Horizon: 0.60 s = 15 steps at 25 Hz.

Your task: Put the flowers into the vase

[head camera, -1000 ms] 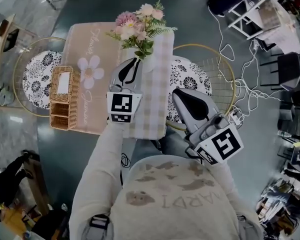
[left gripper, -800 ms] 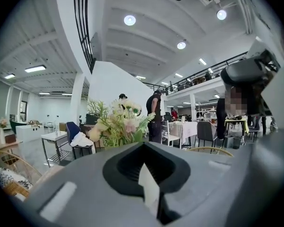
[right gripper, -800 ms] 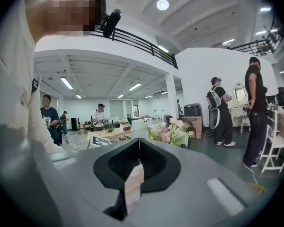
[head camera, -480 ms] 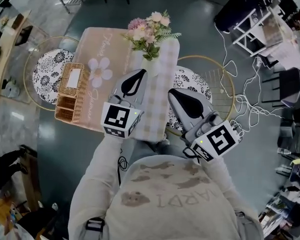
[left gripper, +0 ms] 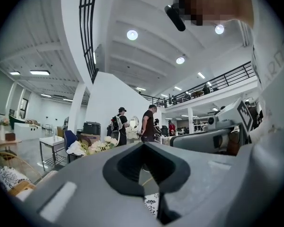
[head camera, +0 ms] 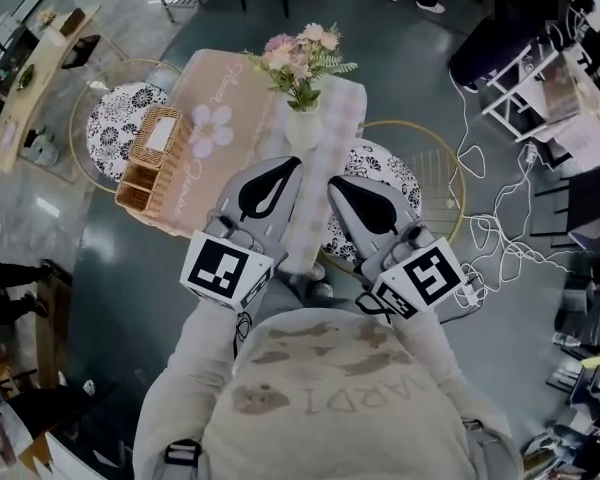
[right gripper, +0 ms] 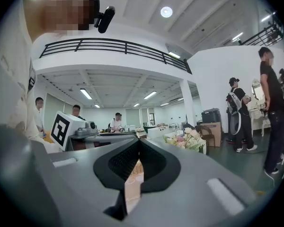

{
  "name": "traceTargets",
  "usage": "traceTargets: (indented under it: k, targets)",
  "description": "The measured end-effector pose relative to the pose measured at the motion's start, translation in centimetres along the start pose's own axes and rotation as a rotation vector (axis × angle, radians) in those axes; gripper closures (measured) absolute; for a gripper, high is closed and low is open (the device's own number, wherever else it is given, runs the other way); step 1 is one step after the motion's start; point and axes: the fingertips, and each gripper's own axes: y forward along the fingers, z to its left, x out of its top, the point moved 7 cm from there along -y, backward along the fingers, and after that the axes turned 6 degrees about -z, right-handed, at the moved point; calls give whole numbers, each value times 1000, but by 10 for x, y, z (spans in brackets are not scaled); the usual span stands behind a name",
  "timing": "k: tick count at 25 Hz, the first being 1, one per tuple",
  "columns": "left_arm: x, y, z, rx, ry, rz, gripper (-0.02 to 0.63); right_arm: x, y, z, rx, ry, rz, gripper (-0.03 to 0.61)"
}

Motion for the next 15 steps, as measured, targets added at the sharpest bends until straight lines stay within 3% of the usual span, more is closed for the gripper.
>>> traceTargets:
  k: [15]
  targets:
    - [13,-39,-81,26,-5,48,611,3,-49,19,98,-5,-24,552]
